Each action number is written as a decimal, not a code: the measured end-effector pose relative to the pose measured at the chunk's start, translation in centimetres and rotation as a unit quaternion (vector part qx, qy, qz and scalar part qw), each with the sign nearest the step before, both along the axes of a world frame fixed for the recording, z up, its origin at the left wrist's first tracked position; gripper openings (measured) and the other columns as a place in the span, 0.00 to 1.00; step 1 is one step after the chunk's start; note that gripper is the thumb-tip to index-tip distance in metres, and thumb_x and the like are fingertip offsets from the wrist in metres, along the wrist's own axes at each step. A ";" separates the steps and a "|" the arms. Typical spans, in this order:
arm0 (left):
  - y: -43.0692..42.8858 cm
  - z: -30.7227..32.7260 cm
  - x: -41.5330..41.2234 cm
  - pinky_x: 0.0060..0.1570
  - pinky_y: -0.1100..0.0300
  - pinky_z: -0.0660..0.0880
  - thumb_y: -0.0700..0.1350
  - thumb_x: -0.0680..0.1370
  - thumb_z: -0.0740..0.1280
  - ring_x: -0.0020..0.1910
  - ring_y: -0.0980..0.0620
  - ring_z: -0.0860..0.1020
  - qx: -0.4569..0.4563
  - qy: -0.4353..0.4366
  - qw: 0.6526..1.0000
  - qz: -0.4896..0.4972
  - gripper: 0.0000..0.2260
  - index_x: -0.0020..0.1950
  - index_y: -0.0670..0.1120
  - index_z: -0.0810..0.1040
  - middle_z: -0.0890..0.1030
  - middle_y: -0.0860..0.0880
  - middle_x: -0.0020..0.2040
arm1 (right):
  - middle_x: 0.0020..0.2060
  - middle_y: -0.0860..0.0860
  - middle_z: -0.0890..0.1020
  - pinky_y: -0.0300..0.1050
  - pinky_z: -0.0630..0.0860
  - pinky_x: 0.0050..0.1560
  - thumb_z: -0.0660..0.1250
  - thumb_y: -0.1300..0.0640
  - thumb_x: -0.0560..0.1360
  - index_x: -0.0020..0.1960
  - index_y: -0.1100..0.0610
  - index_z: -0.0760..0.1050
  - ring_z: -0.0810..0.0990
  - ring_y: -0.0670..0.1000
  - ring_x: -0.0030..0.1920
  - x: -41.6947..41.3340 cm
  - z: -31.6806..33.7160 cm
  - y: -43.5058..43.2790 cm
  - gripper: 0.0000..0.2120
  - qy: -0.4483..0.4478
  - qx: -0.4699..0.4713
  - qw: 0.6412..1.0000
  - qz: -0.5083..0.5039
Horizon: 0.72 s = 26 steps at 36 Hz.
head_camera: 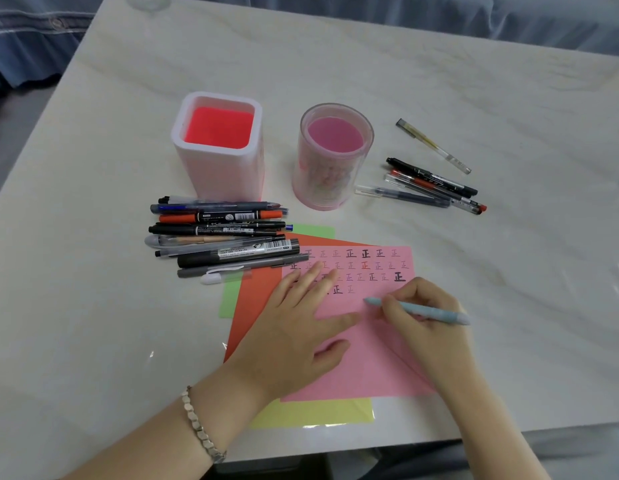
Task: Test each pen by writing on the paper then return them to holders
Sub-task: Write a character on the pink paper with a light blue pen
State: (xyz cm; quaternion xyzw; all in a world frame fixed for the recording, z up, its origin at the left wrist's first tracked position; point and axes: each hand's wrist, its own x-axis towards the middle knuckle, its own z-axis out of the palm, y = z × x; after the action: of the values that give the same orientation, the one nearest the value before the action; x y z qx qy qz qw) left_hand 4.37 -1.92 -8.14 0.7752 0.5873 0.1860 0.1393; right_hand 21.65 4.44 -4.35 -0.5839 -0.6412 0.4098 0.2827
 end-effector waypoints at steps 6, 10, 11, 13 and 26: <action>0.0 -0.1 -0.1 0.69 0.48 0.55 0.54 0.75 0.60 0.72 0.42 0.62 -0.003 0.002 1.000 -0.001 0.14 0.58 0.58 0.78 0.69 0.41 0.70 | 0.27 0.49 0.79 0.32 0.65 0.27 0.70 0.57 0.67 0.30 0.58 0.73 0.73 0.43 0.27 1.1 0.3 0.1 0.10 -0.018 0.030 0.999 -0.031; 0.0 -0.1 -0.1 0.70 0.49 0.53 0.54 0.75 0.60 0.72 0.42 0.62 -0.004 0.007 1.000 0.000 0.14 0.59 0.59 0.78 0.69 0.41 0.70 | 0.29 0.49 0.81 0.33 0.67 0.28 0.69 0.60 0.68 0.31 0.58 0.74 0.77 0.48 0.31 1.8 0.1 0.1 0.08 -0.013 0.023 0.998 -0.053; 0.0 0.0 -0.1 0.70 0.48 0.53 0.54 0.75 0.60 0.72 0.42 0.62 -0.005 0.007 1.000 0.000 0.14 0.59 0.59 0.78 0.69 0.41 0.70 | 0.29 0.50 0.81 0.35 0.67 0.30 0.70 0.59 0.68 0.31 0.59 0.74 0.77 0.49 0.31 2.1 0.1 0.1 0.09 -0.011 0.025 0.998 -0.062; 0.0 -0.1 -0.1 0.69 0.48 0.54 0.54 0.75 0.60 0.72 0.42 0.62 -0.005 0.008 1.000 -0.001 0.14 0.59 0.59 0.78 0.69 0.41 0.70 | 0.30 0.54 0.81 0.41 0.70 0.34 0.69 0.51 0.64 0.32 0.60 0.74 0.79 0.53 0.34 2.3 0.4 0.1 0.12 0.000 0.010 0.999 -0.047; -0.1 0.0 -0.9 0.66 0.50 0.60 0.43 0.77 0.59 0.64 0.49 0.70 0.093 -0.057 0.993 0.049 0.12 0.58 0.47 0.75 0.77 0.44 0.62 | 0.29 0.50 0.81 0.34 0.68 0.32 0.69 0.57 0.66 0.32 0.58 0.73 0.79 0.49 0.35 1.0 2.3 -0.9 0.07 0.041 0.010 0.997 -0.060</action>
State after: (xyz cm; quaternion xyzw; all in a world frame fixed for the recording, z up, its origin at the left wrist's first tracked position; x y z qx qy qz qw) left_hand 3.50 -1.99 -8.18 0.7435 0.5956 0.2902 0.0906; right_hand 22.60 3.51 -2.03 -0.6011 -0.5969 0.4093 0.3389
